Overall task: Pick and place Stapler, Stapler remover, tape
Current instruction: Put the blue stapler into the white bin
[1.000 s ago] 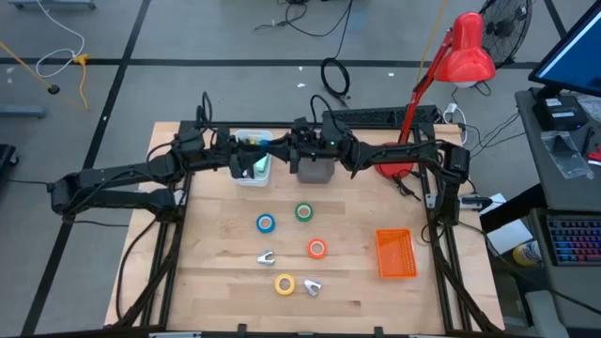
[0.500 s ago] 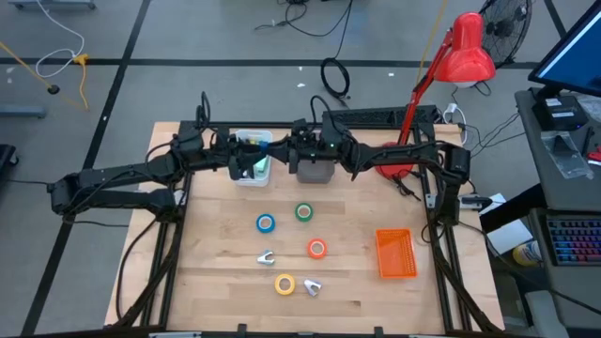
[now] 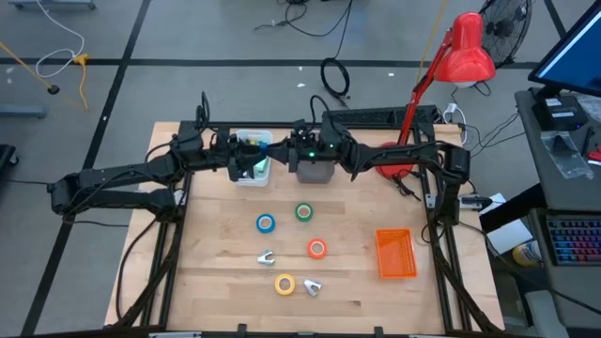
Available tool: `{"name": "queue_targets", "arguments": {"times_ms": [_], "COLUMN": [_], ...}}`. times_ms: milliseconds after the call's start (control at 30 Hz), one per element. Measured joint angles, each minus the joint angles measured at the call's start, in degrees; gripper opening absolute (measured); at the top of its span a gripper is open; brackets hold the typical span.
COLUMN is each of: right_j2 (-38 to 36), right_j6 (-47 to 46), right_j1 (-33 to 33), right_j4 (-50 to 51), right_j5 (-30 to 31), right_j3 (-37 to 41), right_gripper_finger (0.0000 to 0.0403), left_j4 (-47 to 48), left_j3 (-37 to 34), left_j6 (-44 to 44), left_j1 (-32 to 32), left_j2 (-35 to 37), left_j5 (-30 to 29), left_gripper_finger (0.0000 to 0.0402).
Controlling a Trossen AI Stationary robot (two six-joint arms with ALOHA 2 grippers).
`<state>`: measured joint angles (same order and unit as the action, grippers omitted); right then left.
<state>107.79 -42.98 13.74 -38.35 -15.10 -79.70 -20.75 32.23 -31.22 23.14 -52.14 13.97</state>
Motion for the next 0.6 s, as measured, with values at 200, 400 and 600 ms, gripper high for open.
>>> {"name": "queue_targets", "arguments": {"times_ms": [200, 400, 600], "right_j2": [2.3, 2.8, 2.8], "right_j6": [-2.7, -3.1, -4.0], "right_j1": [-0.2, 0.0, 0.0], "right_j4": [0.4, -0.6, -0.9], "right_j5": [-0.4, -0.2, -1.2], "right_j3": [0.2, 0.2, 0.2], "right_gripper_finger": [0.0059, 0.0059, 0.0059], "left_j4": [-1.7, -1.2, 0.9], "left_j3": [0.2, 0.2, 0.2], "left_j6": [-0.2, 0.7, 0.9], "left_j1": [0.0, 0.0, 0.2], "left_j2": [0.1, 0.1, 0.1], "left_j5": [0.2, 0.8, 2.1], "left_gripper_finger": [0.0227, 0.0227, 0.0227]}}
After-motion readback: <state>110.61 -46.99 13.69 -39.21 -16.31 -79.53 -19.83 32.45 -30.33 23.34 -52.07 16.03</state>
